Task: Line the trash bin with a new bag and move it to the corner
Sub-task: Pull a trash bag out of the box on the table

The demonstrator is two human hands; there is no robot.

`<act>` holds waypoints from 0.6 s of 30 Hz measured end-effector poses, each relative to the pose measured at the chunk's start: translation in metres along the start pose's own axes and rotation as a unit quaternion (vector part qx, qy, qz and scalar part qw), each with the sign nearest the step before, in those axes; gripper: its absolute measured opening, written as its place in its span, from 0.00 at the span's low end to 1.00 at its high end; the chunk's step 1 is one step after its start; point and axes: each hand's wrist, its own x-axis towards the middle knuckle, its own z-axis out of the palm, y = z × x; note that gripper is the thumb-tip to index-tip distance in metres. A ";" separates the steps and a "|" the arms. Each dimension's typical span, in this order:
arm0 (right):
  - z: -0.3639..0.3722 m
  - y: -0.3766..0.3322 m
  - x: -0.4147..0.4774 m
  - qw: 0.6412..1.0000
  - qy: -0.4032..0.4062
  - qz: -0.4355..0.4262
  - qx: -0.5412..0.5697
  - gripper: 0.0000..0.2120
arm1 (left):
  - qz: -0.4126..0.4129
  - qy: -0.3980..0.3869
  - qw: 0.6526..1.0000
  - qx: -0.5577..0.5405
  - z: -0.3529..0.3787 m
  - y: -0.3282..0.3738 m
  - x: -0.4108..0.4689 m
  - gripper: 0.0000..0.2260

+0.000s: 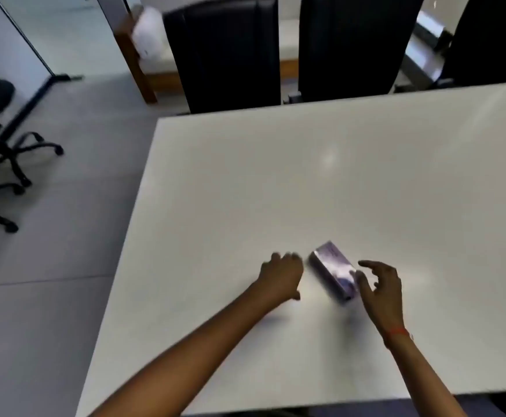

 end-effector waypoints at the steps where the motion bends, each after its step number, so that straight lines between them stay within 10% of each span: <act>1: 0.004 0.003 0.000 1.000 0.017 0.026 0.006 0.13 | 0.004 -0.001 1.000 0.011 0.000 0.009 0.012 0.41; 9: 0.022 0.016 -0.021 0.914 0.052 0.304 0.262 0.12 | 0.108 -0.004 0.994 0.027 0.016 0.041 0.075 0.24; 18: 0.013 -0.003 -0.027 0.872 0.032 0.312 0.377 0.15 | 0.129 0.063 0.986 -0.086 0.025 0.026 0.069 0.20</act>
